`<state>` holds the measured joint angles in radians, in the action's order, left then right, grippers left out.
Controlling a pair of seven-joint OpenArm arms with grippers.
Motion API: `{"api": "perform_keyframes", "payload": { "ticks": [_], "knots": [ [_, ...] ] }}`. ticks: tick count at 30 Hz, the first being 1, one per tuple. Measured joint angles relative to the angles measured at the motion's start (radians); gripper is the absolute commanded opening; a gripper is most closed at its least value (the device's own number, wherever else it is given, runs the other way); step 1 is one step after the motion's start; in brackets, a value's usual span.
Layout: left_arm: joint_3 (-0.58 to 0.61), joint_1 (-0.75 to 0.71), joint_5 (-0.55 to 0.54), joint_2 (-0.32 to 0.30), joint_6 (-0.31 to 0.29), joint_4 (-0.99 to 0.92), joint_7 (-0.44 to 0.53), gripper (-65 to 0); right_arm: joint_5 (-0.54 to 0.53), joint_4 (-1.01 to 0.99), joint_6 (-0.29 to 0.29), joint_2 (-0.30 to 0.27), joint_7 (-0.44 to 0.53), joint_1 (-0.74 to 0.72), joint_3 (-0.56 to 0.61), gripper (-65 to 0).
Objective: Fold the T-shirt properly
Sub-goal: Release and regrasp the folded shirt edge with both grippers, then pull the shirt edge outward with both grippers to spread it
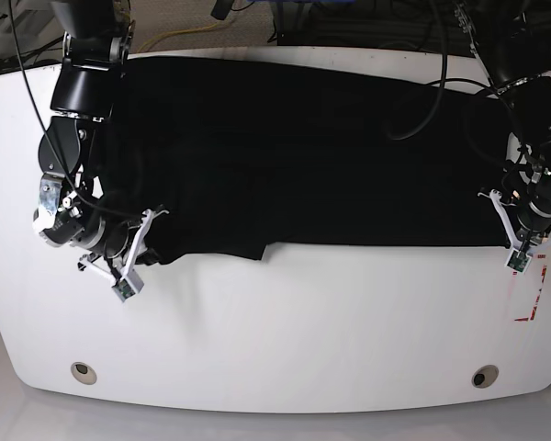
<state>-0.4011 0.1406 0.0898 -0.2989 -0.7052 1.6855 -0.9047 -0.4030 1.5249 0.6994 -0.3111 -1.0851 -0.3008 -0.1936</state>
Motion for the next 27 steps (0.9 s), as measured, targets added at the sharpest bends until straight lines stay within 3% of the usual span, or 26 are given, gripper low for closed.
{"api": "perform_keyframes", "payload": {
  "ticks": [8, 15, 27],
  "knots": [
    [-0.003, 0.098, 0.008, -0.005, 0.000, -0.106, -0.015, -63.5, -0.008, -0.008, 0.000, -0.023, -0.002, -0.066, -0.001, -65.0],
    [0.000, 0.111, 0.007, -0.003, 0.000, -0.098, -0.015, -63.5, -0.003, 0.076, 0.000, -0.034, -0.079, -0.072, -0.008, -65.0],
    [-0.005, 0.042, 0.003, -0.007, 0.000, 0.061, -0.010, -63.5, -0.013, 0.267, 0.001, -0.033, -0.117, 0.090, -0.089, -65.0]
  ]
}}
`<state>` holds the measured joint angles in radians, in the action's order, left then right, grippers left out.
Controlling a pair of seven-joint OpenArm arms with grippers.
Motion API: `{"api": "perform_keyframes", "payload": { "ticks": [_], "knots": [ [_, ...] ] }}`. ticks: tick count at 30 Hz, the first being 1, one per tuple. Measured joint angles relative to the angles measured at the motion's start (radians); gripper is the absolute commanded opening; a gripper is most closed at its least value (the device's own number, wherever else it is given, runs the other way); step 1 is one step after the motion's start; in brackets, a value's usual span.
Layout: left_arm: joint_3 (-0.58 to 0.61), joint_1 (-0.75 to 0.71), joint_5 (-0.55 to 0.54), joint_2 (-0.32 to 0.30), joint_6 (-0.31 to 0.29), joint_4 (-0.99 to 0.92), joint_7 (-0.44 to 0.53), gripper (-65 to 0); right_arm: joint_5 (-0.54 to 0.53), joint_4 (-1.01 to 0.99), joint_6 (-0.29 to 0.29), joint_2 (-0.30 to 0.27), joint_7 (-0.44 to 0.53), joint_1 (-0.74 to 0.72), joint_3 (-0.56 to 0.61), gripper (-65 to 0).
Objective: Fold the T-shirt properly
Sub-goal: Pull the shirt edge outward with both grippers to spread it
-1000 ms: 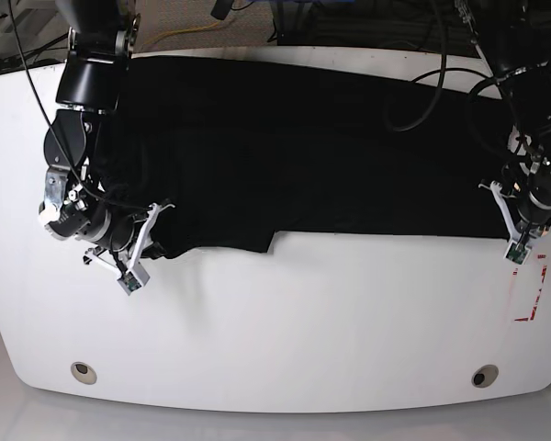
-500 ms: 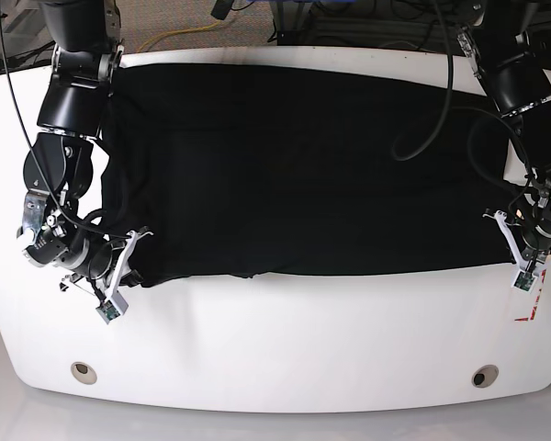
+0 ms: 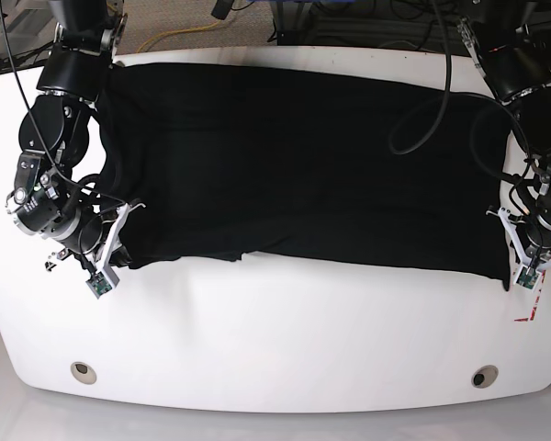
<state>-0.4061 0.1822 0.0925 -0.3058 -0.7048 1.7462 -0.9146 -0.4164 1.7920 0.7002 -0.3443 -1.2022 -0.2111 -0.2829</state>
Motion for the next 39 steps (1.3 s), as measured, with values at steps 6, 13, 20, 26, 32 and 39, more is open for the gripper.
{"api": "perform_keyframes", "payload": {
  "ticks": [6, 13, 20, 26, 32, 39],
  "knots": [
    [0.000, -0.065, 0.000, -0.010, 0.000, 0.086, -0.008, -63.5, -0.003, 0.120, -0.001, 0.012, -0.042, 0.105, -0.051, -65.0],
    [-0.003, -0.183, 0.000, -0.011, 0.000, 0.154, -0.005, -65.0, -0.164, 0.150, 0.000, 0.025, -0.072, 0.211, -0.161, -65.0],
    [-0.002, -0.212, -0.001, -0.001, 0.000, 0.156, -0.006, -31.5, -0.197, 0.150, -0.003, 0.026, -0.072, 0.255, -0.174, -65.0],
    [0.002, -0.040, -0.009, 0.061, -0.005, 0.032, -0.115, -11.9, -0.192, 0.144, -0.003, 0.026, -0.066, 0.249, -0.174, -65.0],
    [-0.006, 0.119, 0.010, 0.050, 0.005, -0.251, -0.076, -18.7, -0.194, 0.143, -0.003, 0.029, -0.066, 0.247, -0.174, -65.0],
    [-0.004, 0.237, 0.009, 0.058, 0.005, -0.573, 0.050, -18.6, -0.190, 0.143, -0.003, 0.029, -0.067, 0.247, -0.174, -65.0]
  ]
}}
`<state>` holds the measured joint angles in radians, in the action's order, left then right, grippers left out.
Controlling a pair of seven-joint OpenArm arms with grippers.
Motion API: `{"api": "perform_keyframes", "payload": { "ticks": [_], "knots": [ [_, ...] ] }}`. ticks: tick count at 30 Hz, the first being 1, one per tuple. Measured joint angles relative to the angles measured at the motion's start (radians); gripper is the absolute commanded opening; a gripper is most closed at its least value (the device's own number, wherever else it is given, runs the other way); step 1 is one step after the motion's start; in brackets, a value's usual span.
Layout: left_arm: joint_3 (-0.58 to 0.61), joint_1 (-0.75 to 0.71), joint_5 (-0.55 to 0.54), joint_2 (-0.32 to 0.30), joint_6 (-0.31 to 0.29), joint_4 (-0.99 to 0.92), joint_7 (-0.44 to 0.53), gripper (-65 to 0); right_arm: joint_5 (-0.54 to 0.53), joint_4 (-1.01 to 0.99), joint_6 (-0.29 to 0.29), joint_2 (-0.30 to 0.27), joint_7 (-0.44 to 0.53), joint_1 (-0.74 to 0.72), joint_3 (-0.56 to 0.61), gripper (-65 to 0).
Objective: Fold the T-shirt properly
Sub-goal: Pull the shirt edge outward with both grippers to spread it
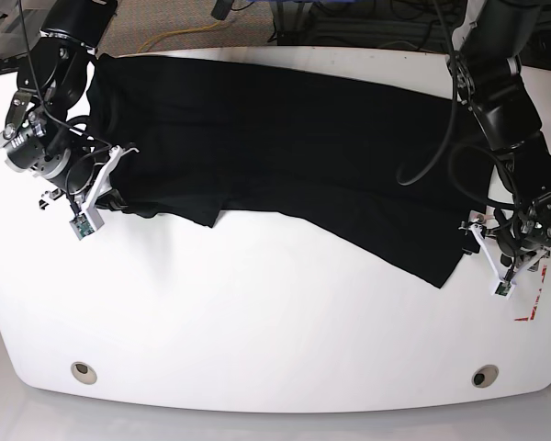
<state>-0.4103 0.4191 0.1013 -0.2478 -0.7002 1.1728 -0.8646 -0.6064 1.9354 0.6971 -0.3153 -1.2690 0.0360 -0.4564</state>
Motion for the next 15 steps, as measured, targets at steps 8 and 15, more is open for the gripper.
{"api": "perform_keyframes", "payload": {
  "ticks": [8, 15],
  "knots": [
    [-0.001, 0.101, 0.004, -0.002, 0.001, -0.327, 0.156, -18.3, 0.001, 0.000, 0.000, 0.000, 0.000, 0.000, 0.000, -65.0],
    [0.002, 0.175, -0.007, -0.003, 0.003, -0.518, 0.261, -18.3, 0.000, 0.000, 0.000, 0.000, 0.000, 0.000, 0.000, -65.0]
  ]
}}
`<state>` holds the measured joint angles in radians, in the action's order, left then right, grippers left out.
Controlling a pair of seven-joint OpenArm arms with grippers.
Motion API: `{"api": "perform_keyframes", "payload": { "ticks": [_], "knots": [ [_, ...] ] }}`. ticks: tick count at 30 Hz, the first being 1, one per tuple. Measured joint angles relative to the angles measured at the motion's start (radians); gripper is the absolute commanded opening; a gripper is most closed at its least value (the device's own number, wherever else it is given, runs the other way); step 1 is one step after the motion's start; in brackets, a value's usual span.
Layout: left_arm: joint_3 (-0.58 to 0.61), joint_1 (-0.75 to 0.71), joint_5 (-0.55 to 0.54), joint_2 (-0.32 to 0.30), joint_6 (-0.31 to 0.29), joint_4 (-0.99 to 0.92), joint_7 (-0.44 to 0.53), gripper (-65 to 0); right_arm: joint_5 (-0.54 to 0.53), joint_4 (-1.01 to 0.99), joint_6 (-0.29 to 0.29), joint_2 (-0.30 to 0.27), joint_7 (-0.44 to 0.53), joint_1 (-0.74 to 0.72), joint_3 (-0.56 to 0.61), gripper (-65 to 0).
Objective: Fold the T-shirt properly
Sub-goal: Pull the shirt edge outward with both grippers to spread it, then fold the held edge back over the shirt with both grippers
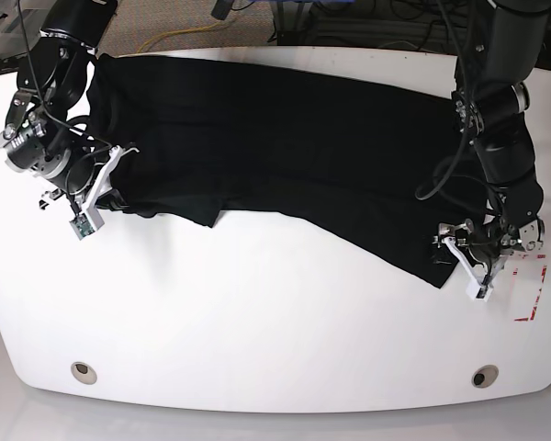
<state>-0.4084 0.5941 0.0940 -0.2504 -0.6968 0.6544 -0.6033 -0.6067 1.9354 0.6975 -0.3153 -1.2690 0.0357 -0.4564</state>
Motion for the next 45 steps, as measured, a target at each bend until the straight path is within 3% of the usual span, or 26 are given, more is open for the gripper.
{"api": "perform_keyframes", "payload": {
  "ticks": [6, 8, 10, 13, 20, 25, 34, 40, 45],
  "knots": [
    [0.003, 0.010, -0.040, -0.005, 0.000, -0.042, 0.029, -22.1, 0.000, -0.002, 0.000, 0.000, 0.000, -0.009, 0.000, -65.0],
    [0.003, 0.009, -0.048, -0.005, 0.000, -0.043, 0.029, -30.1, -0.003, -0.013, 0.000, 0.000, 0.001, -0.021, 0.000, -65.0],
    [0.003, 0.007, -0.050, -0.004, 0.000, -0.044, 0.028, -46.3, -0.002, -0.035, 0.000, 0.000, 0.002, -0.030, 0.000, -65.0],
    [0.003, 0.003, -0.047, -0.005, 0.000, -0.045, 0.029, -65.0, 0.000, -0.061, 0.000, 0.000, 0.000, -0.033, 0.000, -65.0],
    [0.002, 0.000, -0.046, -0.002, 0.000, -0.029, 0.017, -65.0, 0.000, -0.069, 0.000, 0.002, 0.000, -0.068, -0.001, -65.0],
    [0.002, -0.061, -0.041, 0.005, 0.000, 0.160, -0.014, -65.0, -0.002, -0.123, 0.000, -0.005, 0.000, -0.126, -0.001, -65.0],
    [0.001, -0.135, -0.045, 0.037, 0.000, 0.538, -0.193, -65.0, -0.010, -0.169, 0.000, -0.047, -0.008, -0.196, -0.002, -65.0],
    [-0.004, -0.262, -0.042, 0.038, -0.006, 0.804, -0.321, -65.0, -0.134, -0.156, 0.002, -0.069, -0.035, -0.137, -0.034, -65.0],
    [-0.002, -0.372, -0.047, 0.038, -0.003, 0.958, -0.343, -65.0, -0.190, -0.156, 0.000, -0.072, -0.069, -0.066, -0.078, -65.0]
  ]
}}
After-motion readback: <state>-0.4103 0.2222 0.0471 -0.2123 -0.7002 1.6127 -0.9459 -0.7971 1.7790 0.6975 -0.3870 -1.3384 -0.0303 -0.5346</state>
